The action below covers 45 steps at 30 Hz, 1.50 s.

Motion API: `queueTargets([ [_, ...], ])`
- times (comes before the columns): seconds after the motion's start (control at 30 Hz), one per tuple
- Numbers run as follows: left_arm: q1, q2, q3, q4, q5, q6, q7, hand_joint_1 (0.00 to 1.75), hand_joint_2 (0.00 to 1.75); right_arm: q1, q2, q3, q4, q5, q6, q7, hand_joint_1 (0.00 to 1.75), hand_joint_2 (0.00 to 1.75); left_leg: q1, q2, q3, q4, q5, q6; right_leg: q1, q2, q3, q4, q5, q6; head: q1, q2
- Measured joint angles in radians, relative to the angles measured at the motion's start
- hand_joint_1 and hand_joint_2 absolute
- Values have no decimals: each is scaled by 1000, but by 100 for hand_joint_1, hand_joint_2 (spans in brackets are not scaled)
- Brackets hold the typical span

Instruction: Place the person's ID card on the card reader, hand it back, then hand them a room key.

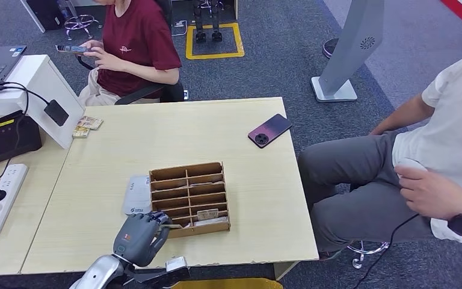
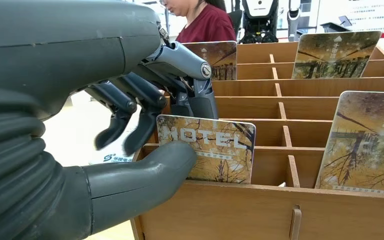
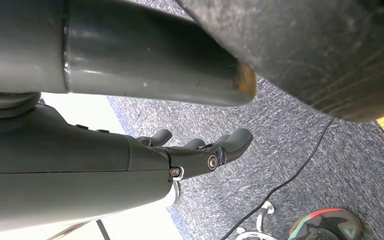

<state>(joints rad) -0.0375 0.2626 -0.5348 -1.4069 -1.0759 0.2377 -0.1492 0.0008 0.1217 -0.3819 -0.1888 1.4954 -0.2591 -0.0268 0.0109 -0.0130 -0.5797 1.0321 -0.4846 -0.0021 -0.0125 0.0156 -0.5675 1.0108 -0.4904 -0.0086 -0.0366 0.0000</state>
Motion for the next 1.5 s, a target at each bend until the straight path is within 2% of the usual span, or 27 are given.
queueTargets([
  [0.2,-11,16,0,-12,94,-25,-32,175,175,0,0,0,0,0,0,-2,0,0,0,0,0,0,0,0,0,0,0,0,0,0,0,0],
  [0.47,-21,34,0,-35,125,-36,-43,175,175,0,0,0,0,0,0,-4,0,0,0,0,0,0,0,0,0,0,0,0,0,0,0,0],
  [0.53,-36,51,2,-55,178,-43,-48,175,175,0,0,0,0,0,0,-7,0,0,0,0,0,0,0,0,0,0,-1,0,0,0,0,0],
  [0.63,-131,120,40,-123,355,-119,-46,175,175,0,0,0,0,0,0,-17,0,0,2,-2,-1,1,3,-2,2,-2,-1,1,1,-2,0,0],
  [0.73,-306,200,143,-182,534,-266,-28,175,175,0,-2,0,0,0,-1,-25,0,0,4,-4,-2,0,6,-6,4,-4,-1,1,4,-5,0,0],
  [0.83,-469,250,227,-210,585,-349,6,175,175,1,-3,0,0,0,1,-27,0,0,5,-3,-2,0,7,-7,6,-3,-2,2,5,-7,-1,0],
  [0.97,-629,287,271,-211,576,-367,78,175,175,2,-3,0,0,0,4,-27,0,0,6,-3,-2,0,7,-7,6,-2,-2,2,6,-8,0,0],
  [1.13,-667,310,293,-188,534,-317,95,175,175,1,-3,0,0,0,4,-27,0,0,6,-2,-2,0,7,-7,6,-2,-3,1,6,-8,0,0],
  [1.5,-673,324,297,-168,529,-311,95,175,175,1,-3,0,0,0,4,-27,0,0,6,-3,-2,0,7,-7,6,-2,-3,1,6,-8,0,0],
])
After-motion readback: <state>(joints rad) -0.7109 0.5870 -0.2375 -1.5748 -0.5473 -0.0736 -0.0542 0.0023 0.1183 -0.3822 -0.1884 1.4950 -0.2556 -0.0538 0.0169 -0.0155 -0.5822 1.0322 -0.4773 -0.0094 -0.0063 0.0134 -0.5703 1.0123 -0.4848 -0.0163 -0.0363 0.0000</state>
